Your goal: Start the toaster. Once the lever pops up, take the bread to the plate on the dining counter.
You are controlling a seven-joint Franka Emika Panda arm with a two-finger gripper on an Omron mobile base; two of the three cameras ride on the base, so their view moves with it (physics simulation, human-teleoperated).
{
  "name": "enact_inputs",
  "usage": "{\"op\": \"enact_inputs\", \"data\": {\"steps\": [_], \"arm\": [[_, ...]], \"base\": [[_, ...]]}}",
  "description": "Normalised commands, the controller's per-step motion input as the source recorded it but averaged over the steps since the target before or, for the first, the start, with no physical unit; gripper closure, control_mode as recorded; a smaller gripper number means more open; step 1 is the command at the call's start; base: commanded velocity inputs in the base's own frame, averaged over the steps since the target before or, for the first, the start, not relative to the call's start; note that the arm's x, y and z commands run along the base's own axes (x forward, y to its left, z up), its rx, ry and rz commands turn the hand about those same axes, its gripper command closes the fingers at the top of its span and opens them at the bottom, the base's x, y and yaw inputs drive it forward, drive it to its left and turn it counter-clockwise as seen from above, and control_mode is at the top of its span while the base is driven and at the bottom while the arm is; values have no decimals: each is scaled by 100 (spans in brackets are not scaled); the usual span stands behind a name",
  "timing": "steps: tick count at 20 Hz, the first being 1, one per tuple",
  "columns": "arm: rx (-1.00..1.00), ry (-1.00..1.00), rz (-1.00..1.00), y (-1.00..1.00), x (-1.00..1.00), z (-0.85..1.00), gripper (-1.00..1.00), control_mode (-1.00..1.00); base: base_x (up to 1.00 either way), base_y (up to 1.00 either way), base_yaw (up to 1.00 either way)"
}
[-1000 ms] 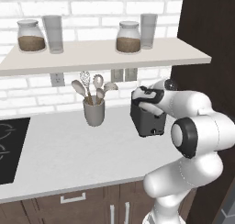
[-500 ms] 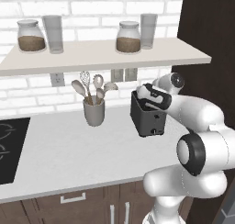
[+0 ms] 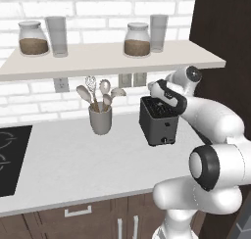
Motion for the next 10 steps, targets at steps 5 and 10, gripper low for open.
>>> {"op": "enact_inputs", "data": {"steps": [5, 10], "arm": [[0, -4, 0, -4, -30, 48, 100, -100], [0, -17, 0, 0, -82, 41, 100, -100]], "base": [[0, 0, 0], [0, 0, 0]]}}
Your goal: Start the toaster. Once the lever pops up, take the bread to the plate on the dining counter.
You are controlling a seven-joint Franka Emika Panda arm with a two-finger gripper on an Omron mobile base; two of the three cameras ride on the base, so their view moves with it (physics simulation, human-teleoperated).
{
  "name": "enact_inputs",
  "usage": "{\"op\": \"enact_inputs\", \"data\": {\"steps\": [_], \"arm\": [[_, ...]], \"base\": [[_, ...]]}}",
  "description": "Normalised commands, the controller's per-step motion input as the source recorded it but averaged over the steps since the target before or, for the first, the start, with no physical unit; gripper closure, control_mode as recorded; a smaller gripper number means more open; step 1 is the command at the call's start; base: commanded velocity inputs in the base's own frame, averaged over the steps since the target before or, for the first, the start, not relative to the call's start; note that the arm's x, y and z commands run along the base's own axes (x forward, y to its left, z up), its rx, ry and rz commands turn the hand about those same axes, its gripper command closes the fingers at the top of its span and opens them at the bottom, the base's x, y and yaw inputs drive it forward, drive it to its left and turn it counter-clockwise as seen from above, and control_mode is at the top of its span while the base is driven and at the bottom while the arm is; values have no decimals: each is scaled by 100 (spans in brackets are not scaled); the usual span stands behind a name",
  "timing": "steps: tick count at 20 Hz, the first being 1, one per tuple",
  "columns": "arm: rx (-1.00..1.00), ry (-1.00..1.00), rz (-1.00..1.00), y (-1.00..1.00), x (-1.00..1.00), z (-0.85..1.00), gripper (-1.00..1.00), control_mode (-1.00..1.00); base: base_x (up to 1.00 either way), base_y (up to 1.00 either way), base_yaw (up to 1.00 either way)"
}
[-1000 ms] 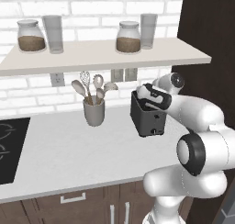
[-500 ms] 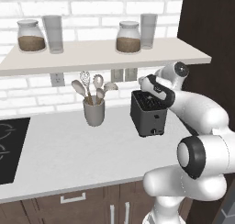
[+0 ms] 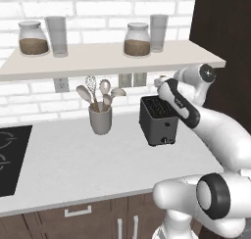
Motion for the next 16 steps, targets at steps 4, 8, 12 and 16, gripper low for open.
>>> {"op": "enact_inputs", "data": {"steps": [4, 8, 12, 16], "arm": [[-4, -26, 0, 3, -100, 11, 100, -100], [-4, -16, -1, 2, -100, 4, 100, -100], [-2, 2, -8, 0, -98, 39, 100, -100], [-5, 15, -4, 0, -89, 25, 100, -100]], "base": [[0, 0, 0], [0, 0, 0], [0, 0, 0], [0, 0, 0]]}}
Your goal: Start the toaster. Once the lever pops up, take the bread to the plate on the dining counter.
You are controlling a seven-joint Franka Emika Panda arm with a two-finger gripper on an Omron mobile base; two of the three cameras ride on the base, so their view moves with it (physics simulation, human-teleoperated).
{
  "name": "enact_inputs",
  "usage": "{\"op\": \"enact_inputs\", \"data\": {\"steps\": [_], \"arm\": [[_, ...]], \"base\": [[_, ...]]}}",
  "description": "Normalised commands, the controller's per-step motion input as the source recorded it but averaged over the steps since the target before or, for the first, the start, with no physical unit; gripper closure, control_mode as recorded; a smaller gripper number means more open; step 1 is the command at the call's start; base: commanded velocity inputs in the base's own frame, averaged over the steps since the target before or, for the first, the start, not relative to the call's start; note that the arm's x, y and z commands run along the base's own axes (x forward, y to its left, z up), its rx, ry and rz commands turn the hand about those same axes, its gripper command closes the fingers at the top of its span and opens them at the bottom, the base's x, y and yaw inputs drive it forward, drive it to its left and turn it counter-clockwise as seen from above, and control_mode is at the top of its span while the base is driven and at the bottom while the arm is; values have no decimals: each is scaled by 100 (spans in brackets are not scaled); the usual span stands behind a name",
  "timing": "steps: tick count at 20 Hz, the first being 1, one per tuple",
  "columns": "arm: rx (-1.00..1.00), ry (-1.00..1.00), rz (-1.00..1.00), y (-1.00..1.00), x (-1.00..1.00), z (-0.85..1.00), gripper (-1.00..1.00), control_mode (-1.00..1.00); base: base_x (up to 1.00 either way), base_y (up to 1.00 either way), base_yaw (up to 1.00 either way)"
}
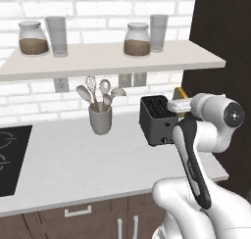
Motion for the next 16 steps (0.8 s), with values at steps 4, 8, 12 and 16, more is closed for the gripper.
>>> {"op": "enact_inputs", "data": {"steps": [4, 8, 12, 16], "arm": [[0, 0, 0, 0, 0, 0, 100, 100], [0, 0, 0, 0, 0, 0, 100, 100], [0, 0, 0, 0, 0, 0, 100, 100], [0, 0, 0, 0, 0, 0, 100, 100]], "base": [[-92, 1, 0], [-100, 23, 30], [-98, 67, 60], [-84, 83, 78]]}}
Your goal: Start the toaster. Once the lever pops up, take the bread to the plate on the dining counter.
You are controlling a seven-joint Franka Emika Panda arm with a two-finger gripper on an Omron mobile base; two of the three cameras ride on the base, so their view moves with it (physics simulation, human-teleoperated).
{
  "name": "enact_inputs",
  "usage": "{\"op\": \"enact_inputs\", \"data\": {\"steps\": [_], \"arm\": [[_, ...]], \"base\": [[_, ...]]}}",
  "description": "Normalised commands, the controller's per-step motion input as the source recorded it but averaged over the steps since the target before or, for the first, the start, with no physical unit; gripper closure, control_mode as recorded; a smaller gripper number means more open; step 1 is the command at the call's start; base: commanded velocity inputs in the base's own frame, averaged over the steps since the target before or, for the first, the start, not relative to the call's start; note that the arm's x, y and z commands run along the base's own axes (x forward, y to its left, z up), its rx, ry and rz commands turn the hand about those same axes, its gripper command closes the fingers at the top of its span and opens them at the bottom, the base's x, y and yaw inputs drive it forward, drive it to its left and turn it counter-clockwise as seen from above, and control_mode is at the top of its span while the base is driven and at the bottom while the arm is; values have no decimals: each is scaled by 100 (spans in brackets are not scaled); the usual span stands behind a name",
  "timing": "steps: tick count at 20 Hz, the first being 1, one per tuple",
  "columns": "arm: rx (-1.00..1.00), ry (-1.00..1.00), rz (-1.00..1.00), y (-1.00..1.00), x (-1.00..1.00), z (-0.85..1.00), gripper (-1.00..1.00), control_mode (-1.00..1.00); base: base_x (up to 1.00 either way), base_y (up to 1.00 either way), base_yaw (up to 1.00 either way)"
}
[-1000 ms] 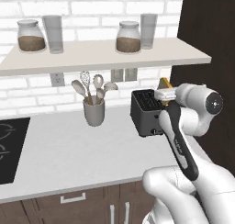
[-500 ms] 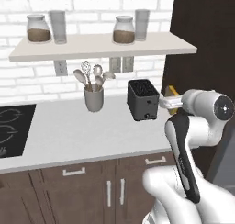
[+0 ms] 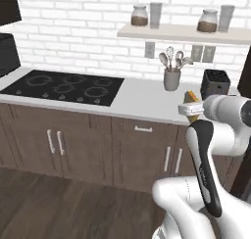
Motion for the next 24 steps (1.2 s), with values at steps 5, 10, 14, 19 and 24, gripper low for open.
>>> {"op": "enact_inputs", "data": {"steps": [5, 10, 14, 19, 24], "arm": [[0, 0, 0, 0, 0, 0, 100, 100], [0, 0, 0, 0, 0, 0, 100, 100], [0, 0, 0, 0, 0, 0, 100, 100], [0, 0, 0, 0, 0, 0, 100, 100], [0, 0, 0, 0, 0, 0, 100, 100]], "base": [[-53, 65, 87], [-32, 9, 97], [-29, 0, 100], [-28, 0, 100], [-36, -3, 95]]}}
